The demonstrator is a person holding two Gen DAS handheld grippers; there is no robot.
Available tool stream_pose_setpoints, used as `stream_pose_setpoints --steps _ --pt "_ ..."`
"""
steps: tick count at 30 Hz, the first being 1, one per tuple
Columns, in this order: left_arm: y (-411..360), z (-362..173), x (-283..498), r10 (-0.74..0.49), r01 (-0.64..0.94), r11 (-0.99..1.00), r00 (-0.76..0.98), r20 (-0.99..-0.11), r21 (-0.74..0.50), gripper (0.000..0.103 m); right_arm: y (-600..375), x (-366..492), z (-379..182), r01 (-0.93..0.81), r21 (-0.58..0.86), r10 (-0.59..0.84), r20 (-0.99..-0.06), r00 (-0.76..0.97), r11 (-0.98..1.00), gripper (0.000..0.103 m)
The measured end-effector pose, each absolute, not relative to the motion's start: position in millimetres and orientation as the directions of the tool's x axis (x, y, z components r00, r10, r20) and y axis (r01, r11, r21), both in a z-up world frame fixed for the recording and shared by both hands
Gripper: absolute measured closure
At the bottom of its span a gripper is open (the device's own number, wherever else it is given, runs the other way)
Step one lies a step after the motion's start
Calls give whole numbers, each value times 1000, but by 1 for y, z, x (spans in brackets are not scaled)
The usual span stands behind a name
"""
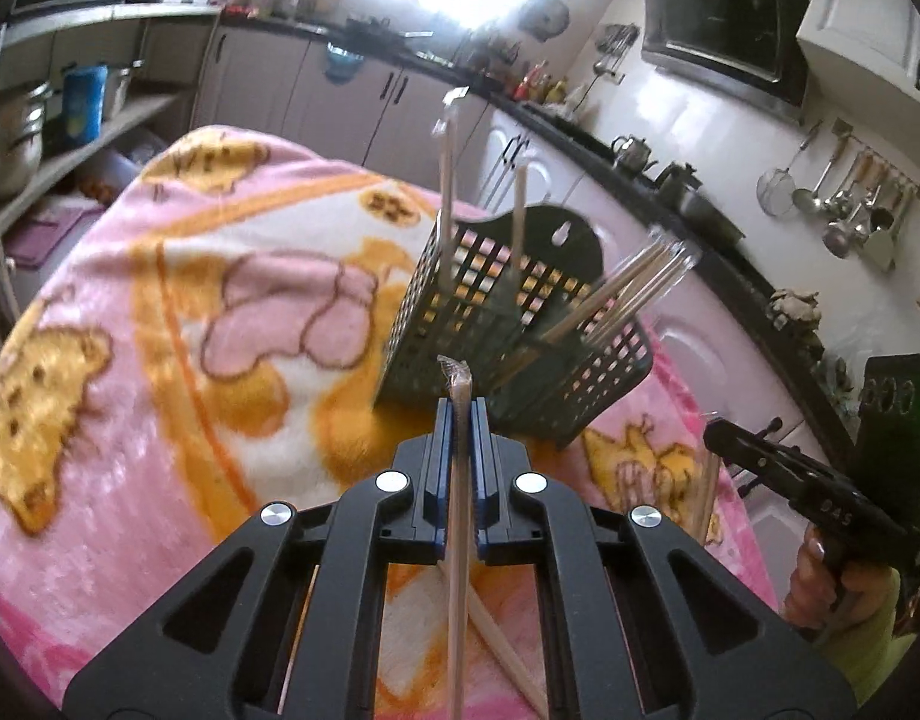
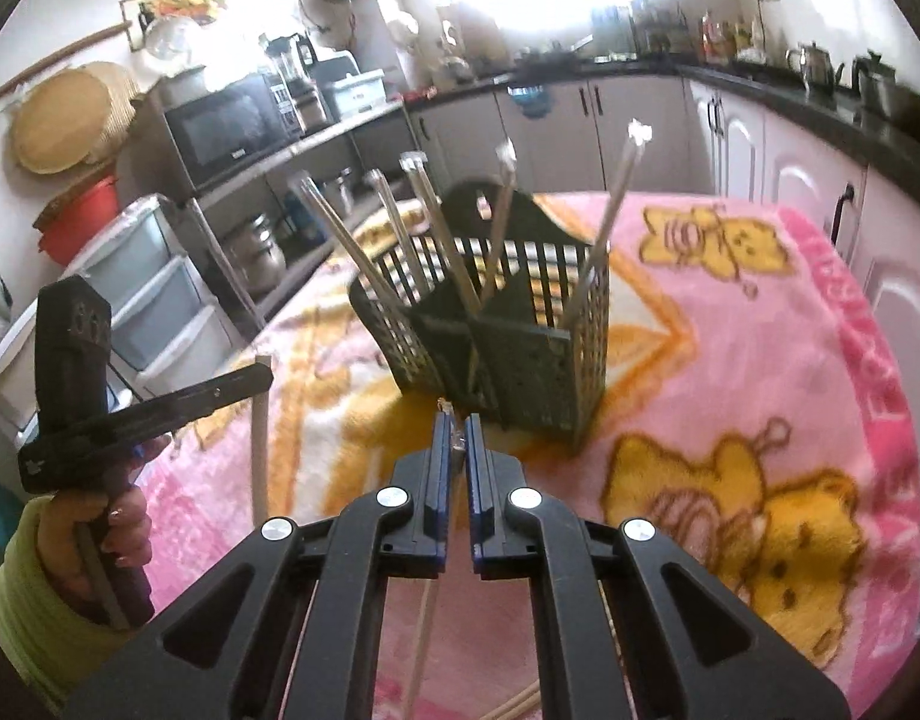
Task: Organize utensils
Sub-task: 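Close the left tool on a wrapped chopstick while the right tool grasps another, then lift the left tool's chopstick over the caddy while the right tool carries its chopstick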
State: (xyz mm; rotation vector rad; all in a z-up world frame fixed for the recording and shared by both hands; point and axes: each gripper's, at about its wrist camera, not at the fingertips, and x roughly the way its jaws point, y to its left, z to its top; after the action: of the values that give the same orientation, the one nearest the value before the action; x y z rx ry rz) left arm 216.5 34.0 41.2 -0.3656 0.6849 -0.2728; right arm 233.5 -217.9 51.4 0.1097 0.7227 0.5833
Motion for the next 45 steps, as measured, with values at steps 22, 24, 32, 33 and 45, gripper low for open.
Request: stream_pose_setpoints --steps 22,24,32,33,45 --pt "-2 143 236 -375 264 915 835 -403 -304 102 -240 232 127 -423 288 507 -367 780 859 98" --pt "-7 153 242 -379 276 914 840 -388 -296 102 -243 235 134 -418 298 506 -351 788 858 98" --pt "-23 180 265 -381 297 915 860 -339 -274 102 -252 246 163 -400 302 484 -295 824 865 98" --pt "-25 182 267 -377 296 916 863 -335 -270 102 -252 248 167 -399 297 481 -289 828 867 98" --pt "-41 197 304 -340 281 934 892 -298 -222 102 -252 280 190 -374 285 447 -260 856 883 98"
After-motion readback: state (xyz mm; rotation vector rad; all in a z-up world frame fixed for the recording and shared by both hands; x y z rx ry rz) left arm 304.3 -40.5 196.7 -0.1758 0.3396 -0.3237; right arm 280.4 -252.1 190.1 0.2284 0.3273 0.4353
